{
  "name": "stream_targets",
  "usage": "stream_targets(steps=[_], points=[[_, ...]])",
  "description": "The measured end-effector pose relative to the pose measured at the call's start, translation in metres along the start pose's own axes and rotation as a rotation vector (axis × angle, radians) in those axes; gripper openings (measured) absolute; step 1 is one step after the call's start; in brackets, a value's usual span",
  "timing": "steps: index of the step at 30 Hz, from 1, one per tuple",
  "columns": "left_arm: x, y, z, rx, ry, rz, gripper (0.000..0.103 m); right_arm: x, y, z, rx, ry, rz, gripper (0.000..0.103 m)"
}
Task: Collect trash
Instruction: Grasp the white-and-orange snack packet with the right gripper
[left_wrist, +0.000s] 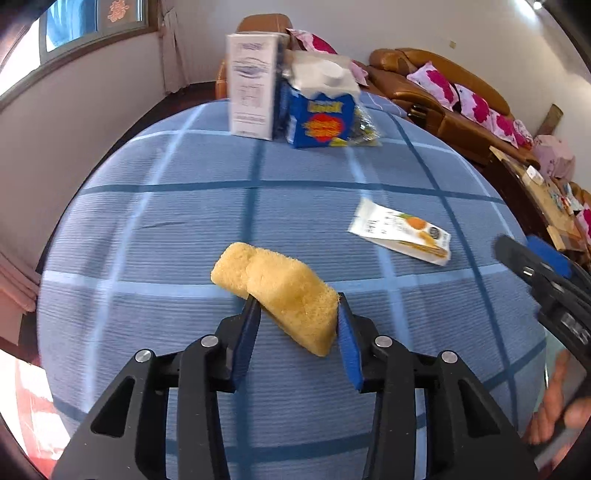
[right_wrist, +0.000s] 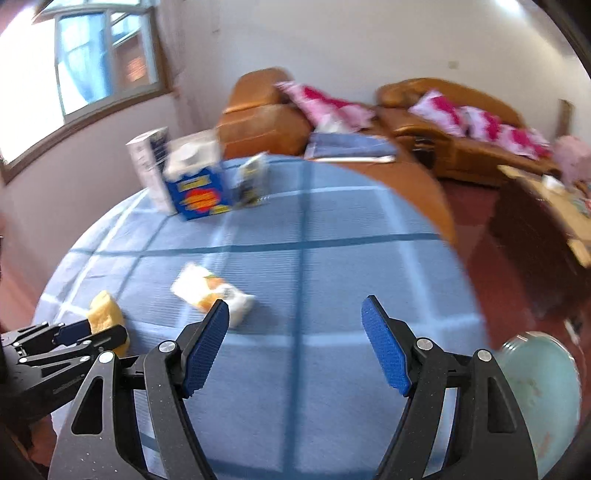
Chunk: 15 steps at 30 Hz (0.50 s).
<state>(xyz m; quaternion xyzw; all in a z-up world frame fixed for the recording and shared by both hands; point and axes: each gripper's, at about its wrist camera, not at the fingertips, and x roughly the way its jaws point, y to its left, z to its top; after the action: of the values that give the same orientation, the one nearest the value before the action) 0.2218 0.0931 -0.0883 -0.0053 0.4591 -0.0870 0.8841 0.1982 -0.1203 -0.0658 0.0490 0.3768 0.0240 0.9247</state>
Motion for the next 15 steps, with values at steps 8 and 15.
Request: stream_targets(steps=[8,15], points=[[-0.011,0.022,0.005,0.006,-0.023,0.073,0.04,0.051,0.049,0.016,-0.219,0.089,0.126,0.074],[-0.006,0.027,0.005,-0.001,-0.012,0.106,0.04,0.078,0.053,0.018,-0.212,0.202,0.14,0.053]])
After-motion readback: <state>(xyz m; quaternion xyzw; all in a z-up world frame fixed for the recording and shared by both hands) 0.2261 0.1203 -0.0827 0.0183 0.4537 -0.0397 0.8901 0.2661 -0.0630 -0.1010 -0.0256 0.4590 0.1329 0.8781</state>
